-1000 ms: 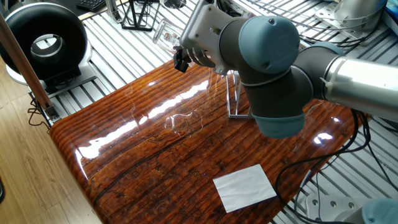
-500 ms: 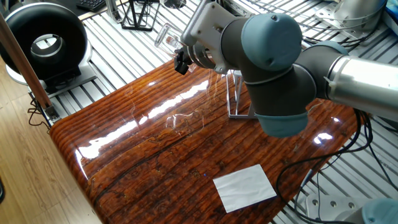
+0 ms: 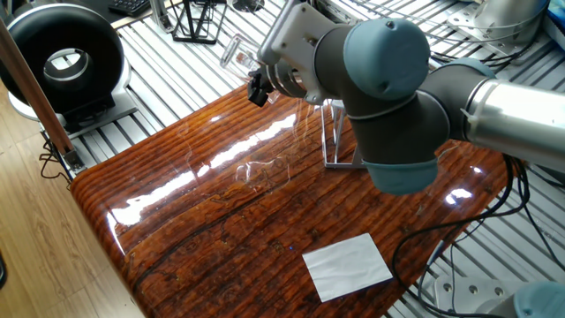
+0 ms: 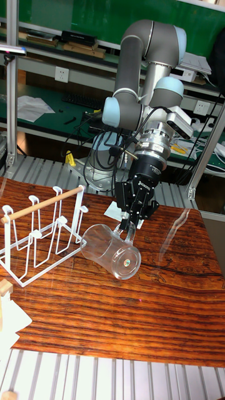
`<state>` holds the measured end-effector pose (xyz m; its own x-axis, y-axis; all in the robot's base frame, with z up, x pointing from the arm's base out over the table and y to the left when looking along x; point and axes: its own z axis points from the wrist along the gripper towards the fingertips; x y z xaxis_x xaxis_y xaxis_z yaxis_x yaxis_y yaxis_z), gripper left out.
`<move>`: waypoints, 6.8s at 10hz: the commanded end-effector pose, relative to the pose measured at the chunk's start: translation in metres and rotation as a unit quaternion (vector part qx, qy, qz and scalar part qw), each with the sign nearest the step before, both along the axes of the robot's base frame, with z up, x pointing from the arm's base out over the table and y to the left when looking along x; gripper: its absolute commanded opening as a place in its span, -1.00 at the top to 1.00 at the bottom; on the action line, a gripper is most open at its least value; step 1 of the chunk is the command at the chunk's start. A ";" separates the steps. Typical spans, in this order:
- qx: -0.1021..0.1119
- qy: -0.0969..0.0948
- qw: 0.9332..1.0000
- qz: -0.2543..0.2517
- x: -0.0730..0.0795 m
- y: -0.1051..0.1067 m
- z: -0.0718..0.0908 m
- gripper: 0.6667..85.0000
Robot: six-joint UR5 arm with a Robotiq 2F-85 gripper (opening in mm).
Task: Put the cup on the cup rack
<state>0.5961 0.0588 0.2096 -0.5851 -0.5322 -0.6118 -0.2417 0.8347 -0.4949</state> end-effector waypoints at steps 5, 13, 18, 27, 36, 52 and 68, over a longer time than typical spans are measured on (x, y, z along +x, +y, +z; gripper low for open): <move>-0.003 0.029 0.999 -0.014 -0.002 -0.003 -0.010 0.99; 0.002 0.044 0.999 -0.023 -0.008 -0.005 -0.016 0.99; 0.010 0.050 0.999 -0.001 -0.019 -0.015 -0.006 0.99; 0.014 0.044 0.999 0.024 -0.064 -0.046 0.021 0.99; 0.018 0.022 0.999 0.041 -0.073 -0.057 0.023 0.99; 0.004 -0.023 0.997 0.071 -0.055 -0.082 0.016 0.99; 0.069 -0.038 0.996 0.037 -0.060 -0.093 -0.002 0.99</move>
<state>0.5366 -0.0309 0.2076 -0.4989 -0.4985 -0.7090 -0.2823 0.8669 -0.4109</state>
